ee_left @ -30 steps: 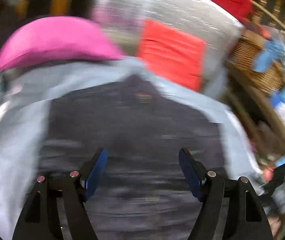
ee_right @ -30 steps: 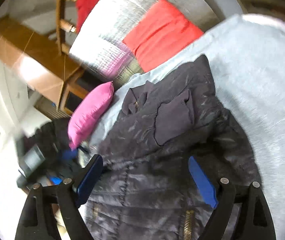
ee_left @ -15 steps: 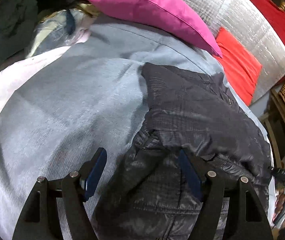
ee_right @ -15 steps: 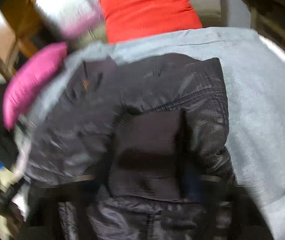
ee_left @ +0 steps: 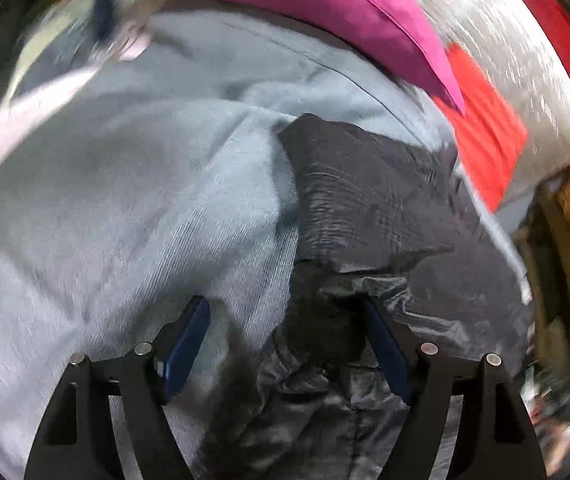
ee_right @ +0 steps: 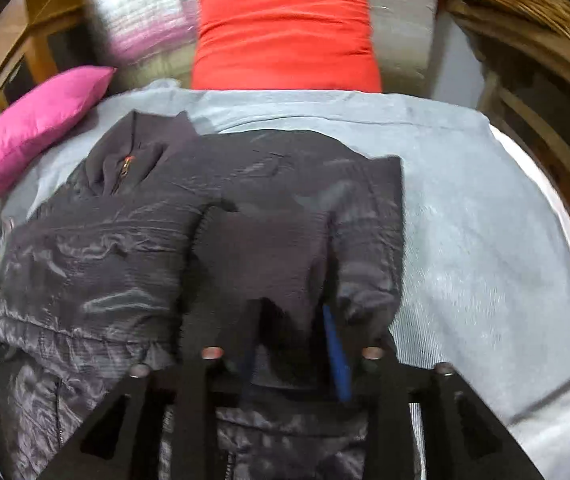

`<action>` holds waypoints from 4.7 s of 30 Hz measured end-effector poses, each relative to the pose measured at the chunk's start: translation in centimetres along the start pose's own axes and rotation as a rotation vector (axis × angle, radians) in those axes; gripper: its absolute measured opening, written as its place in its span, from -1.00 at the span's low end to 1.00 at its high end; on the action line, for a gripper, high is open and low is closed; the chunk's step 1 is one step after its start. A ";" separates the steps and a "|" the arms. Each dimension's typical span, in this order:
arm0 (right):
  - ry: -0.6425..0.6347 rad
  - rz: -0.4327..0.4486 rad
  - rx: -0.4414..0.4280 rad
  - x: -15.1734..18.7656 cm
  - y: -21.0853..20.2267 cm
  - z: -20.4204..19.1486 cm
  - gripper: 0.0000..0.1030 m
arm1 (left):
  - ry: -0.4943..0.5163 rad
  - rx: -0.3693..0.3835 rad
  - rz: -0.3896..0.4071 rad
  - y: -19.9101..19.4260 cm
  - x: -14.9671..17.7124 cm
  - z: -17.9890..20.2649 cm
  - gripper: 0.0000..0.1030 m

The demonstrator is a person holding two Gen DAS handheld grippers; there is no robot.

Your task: Fold large clothes

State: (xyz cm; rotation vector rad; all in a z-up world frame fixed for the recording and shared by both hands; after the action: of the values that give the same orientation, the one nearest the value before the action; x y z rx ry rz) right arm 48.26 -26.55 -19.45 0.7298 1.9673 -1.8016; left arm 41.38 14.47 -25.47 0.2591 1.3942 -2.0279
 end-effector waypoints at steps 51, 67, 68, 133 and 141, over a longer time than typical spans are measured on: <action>0.497 -0.066 -0.643 -0.9 1.4 -8.2 0.66 | 0.349 -0.080 0.027 3.3 -0.8 5.2 0.37; 0.519 -0.006 -0.557 -3.3 2.1 0.3 0.74 | 0.416 -0.072 0.058 3.8 0.6 14.3 0.55; 0.509 0.004 -0.563 -3.7 1.6 0.1 0.74 | 0.423 -0.088 0.050 4.5 1.1 14.1 0.55; 0.418 -0.006 -0.462 30.8 -21.9 5.2 0.75 | 0.092 -0.194 0.060 -16.7 25.0 -5.2 0.71; 0.411 -0.012 -0.472 30.9 -22.0 4.6 0.76 | 0.107 -0.199 0.054 -16.3 25.6 -5.5 0.71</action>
State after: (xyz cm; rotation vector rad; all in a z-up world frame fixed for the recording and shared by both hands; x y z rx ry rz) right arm 10.11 -28.29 -20.75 0.9749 2.5316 -1.1729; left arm 10.73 12.67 -28.21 0.3178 1.6247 -1.8394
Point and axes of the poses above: each gripper's, at about its wrist camera, not at the fingertips, and y roughly the way its jaws point, z to its right, x to its underside, the point moved 10 cm from there along y, roughly the way its jaws point, and after that the axes turned 5 degrees about z, right-handed, at the moved point
